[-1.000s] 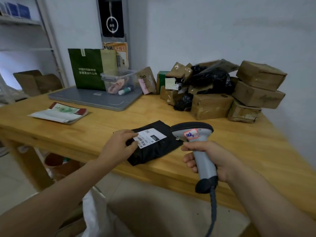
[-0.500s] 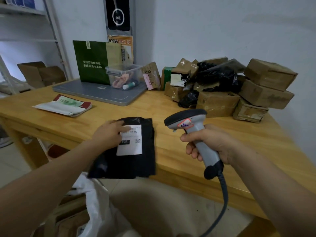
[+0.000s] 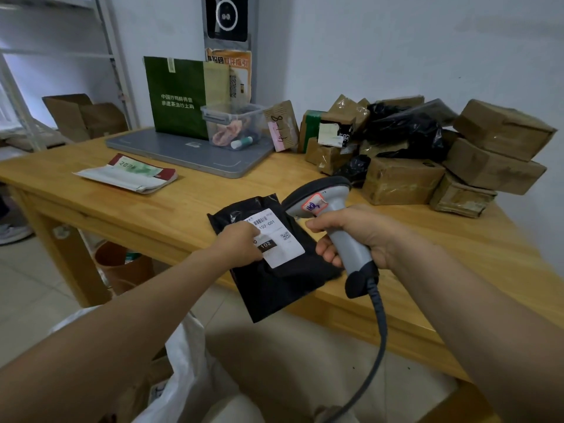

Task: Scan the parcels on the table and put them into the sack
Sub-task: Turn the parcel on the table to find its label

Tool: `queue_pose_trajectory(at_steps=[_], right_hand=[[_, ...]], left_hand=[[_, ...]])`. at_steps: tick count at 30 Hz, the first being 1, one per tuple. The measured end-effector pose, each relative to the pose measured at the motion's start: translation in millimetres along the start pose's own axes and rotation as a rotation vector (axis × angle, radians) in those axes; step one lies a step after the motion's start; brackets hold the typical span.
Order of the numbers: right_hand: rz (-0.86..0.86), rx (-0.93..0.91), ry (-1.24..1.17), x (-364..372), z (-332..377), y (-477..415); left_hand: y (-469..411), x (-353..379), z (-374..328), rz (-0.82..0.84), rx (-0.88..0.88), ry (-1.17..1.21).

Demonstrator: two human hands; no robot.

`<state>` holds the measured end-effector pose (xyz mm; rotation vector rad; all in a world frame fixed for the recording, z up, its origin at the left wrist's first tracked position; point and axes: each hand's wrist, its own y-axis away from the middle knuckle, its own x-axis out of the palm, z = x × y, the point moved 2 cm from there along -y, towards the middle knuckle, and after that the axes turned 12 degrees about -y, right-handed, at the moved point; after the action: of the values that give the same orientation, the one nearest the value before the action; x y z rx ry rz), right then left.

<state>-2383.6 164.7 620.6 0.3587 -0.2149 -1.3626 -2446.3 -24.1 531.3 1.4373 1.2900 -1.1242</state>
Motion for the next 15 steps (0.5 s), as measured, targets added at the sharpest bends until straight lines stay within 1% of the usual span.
queue_pose_trajectory(at_steps=[4,7,12,15], right_hand=[[-0.015,-0.017,0.089,6.9,7.8,3.3],[-0.011,-0.009,0.166,14.3,15.0,3.8],[-0.012,-0.008,0.274,23.8,27.2,6.6],[-0.012,-0.006,0.316,26.6,31.4,7.9]], left_hand=[[1.6,5.5,17.5,-0.045,-0.036,0.005],[4.6,5.2,19.9,-0.086,-0.064,-0.163],[3.6,6.2,26.5,-0.056,-0.063,-0.121],[0.3,8.8,28.8,-0.087,-0.039,-0.167]])
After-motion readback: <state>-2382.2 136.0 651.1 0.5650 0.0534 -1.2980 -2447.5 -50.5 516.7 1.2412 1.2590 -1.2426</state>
